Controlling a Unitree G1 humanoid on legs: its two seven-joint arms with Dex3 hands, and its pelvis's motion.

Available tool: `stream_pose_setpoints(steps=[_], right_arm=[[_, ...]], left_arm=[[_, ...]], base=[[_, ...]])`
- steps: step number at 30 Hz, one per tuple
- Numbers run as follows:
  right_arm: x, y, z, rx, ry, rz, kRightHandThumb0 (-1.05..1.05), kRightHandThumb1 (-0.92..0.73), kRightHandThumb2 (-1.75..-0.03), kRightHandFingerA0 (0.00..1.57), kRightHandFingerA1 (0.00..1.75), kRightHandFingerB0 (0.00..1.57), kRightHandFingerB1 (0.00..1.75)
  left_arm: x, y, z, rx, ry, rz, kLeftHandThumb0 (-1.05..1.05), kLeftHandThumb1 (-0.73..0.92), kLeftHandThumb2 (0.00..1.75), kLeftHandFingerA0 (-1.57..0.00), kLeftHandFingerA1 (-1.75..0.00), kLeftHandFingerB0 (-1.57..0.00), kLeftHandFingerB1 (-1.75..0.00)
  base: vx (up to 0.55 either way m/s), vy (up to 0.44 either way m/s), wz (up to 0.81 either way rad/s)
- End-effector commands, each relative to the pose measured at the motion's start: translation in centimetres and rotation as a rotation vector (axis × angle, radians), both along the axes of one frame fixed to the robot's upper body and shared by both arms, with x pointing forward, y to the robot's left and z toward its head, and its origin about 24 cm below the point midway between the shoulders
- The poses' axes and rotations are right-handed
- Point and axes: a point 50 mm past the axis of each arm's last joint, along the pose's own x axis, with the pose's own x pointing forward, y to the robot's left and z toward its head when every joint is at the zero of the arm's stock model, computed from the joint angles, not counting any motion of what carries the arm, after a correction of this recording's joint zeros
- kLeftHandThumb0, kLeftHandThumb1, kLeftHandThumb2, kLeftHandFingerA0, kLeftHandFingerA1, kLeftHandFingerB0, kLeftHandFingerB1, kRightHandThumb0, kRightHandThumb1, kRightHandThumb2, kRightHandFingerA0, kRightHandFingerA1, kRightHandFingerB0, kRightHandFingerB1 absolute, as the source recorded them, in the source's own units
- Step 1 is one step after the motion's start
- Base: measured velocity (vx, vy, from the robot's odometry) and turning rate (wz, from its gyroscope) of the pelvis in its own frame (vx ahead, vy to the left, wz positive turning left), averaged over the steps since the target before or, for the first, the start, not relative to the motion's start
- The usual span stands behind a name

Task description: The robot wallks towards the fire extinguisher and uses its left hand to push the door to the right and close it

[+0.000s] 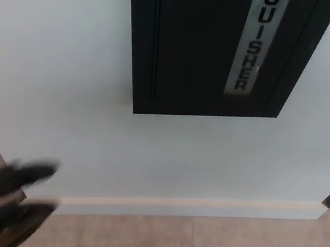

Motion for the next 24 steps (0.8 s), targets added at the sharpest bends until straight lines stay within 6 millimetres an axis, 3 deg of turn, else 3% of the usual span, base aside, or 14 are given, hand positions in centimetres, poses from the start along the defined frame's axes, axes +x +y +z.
stream_pose_setpoints(steps=[1,2,3,4,7,8,9,10,16,17,20,21,24], right_arm=[[0.5,-1.9,0.3,-0.034,0.050,-0.019,-0.62,-0.47,-0.55,0.41,0.64,0.35,0.42],[0.5,-1.9,0.2,-0.036,0.052,-0.023,-0.63,-0.37,-0.78,0.39,0.64,0.30,0.49],[0.4,-1.9,0.2,-0.036,0.054,-0.027,-0.63,-0.37,-0.78,0.39,0.64,0.30,0.49],[0.4,-1.9,0.1,-0.035,0.054,-0.032,-0.62,-0.36,-0.77,0.38,0.64,0.30,0.49],[0.4,-1.9,0.1,-0.033,0.055,-0.038,-0.62,-0.36,-0.77,0.38,0.64,0.30,0.49],[0.5,-1.9,0.0,-0.033,0.060,-0.052,-0.58,-0.46,-0.55,0.39,0.62,0.35,0.42],[0.6,-2.0,-0.1,-0.033,0.065,-0.070,-0.58,-0.46,-0.55,0.39,0.62,0.35,0.42],[0.6,-2.0,-0.2,-0.032,0.066,-0.076,-0.60,-0.36,-0.76,0.37,0.64,0.30,0.50],[0.4,-2.2,-0.3,-0.047,0.079,-0.088,-0.60,-0.37,-0.77,0.34,0.61,0.29,0.49],[0.4,-2.3,-0.4,-0.057,0.084,-0.082,-0.63,-0.38,-0.78,0.34,0.62,0.28,0.50],[0.3,-2.5,-0.7,-0.086,0.115,-0.088,-0.63,-0.38,-0.77,0.33,0.61,0.27,0.48],[0.3,-2.7,-0.9,-0.098,0.130,-0.092,-0.63,-0.38,-0.78,0.32,0.62,0.23,0.48],[0.5,-2.9,-0.8,-0.102,0.131,-0.099,-0.63,-0.38,-0.78,0.32,0.62,0.23,0.48]], left_arm=[[-10.7,9.8,-4.4,0.216,0.247,0.227,-0.39,0.63,0.59,-0.52,-0.46,-0.43,-0.38],[-10.9,10.1,-4.8,0.227,0.264,0.252,-0.46,0.49,0.80,-0.47,-0.57,-0.38,-0.50],[-11.0,10.2,-4.9,0.229,0.266,0.262,-0.46,0.49,0.80,-0.47,-0.57,-0.38,-0.50],[-11.0,10.3,-5.1,0.234,0.273,0.273,-0.44,0.59,0.58,-0.54,-0.49,-0.45,-0.38],[-11.1,10.5,-5.4,0.242,0.281,0.286,-0.44,0.59,0.58,-0.54,-0.49,-0.45,-0.38],[-11.1,10.4,-6.2,0.245,0.308,0.317,-0.45,0.60,0.58,-0.42,-0.49,-0.38,-0.38],[-11.2,10.2,-7.1,0.251,0.343,0.353,-0.45,0.60,0.58,-0.42,-0.49,-0.38,-0.38],[-11.3,10.0,-7.5,0.249,0.358,0.373,-0.46,0.59,0.58,-0.41,-0.49,-0.37,-0.39],[-13.0,9.2,-9.9,0.219,0.486,0.507,-0.42,0.60,0.58,-0.40,-0.50,-0.35,-0.36],[-13.2,9.0,-10.1,0.214,0.496,0.518,-0.43,0.61,0.58,-0.46,-0.60,-0.35,-0.36],[-13.2,8.3,-10.7,0.222,0.518,0.506,-0.44,0.61,0.58,-0.43,-0.53,-0.34,-0.34],[-13.3,8.1,-11.0,0.223,0.522,0.497,-0.50,0.47,0.78,-0.33,-0.55,-0.26,-0.46],[-12.9,8.0,-11.1,0.225,0.515,0.492,-0.50,0.47,0.78,-0.33,-0.55,-0.26,-0.46]], base=[[0.00,0.000,0.00],[0.00,0.000,0.00],[0.00,0.000,0.00],[0.00,0.000,0.00],[0.00,0.000,0.00],[0.00,0.000,0.00],[0.00,0.000,0.00],[0.00,0.000,0.00],[0.00,0.000,0.00],[0.00,0.000,0.00],[0.00,0.000,0.00],[0.00,0.000,0.00],[0.00,0.000,0.00]])
